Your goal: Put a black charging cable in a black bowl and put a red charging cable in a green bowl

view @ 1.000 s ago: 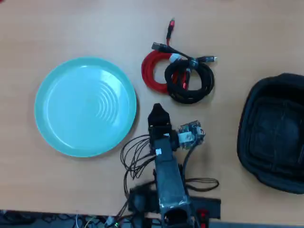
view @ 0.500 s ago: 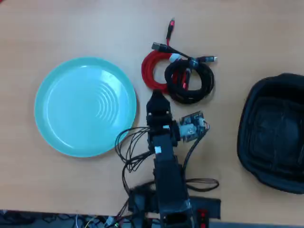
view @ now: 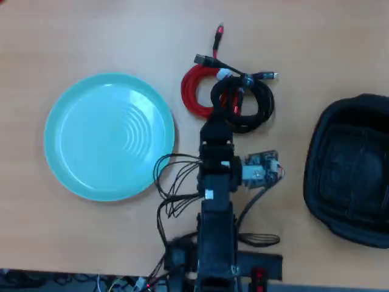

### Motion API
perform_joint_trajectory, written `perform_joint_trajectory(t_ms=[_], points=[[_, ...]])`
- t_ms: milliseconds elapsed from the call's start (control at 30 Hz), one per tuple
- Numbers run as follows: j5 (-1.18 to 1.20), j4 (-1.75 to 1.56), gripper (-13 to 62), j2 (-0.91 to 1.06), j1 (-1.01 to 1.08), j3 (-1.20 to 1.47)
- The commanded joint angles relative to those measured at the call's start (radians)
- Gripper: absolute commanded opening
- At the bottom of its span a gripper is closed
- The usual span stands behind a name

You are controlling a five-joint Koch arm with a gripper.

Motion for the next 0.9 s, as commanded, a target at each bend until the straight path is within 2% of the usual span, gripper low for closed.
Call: perform_joint_trajectory(t_ms=[0, 200, 867], points=[[-0.012, 0.051, 46.3, 0.000, 0.017, -0.150], [0.043, 0.121, 46.3, -0.172, 0.038, -0.278], [0.557, 0.127, 46.3, -0.407, 0.043, -0.370]])
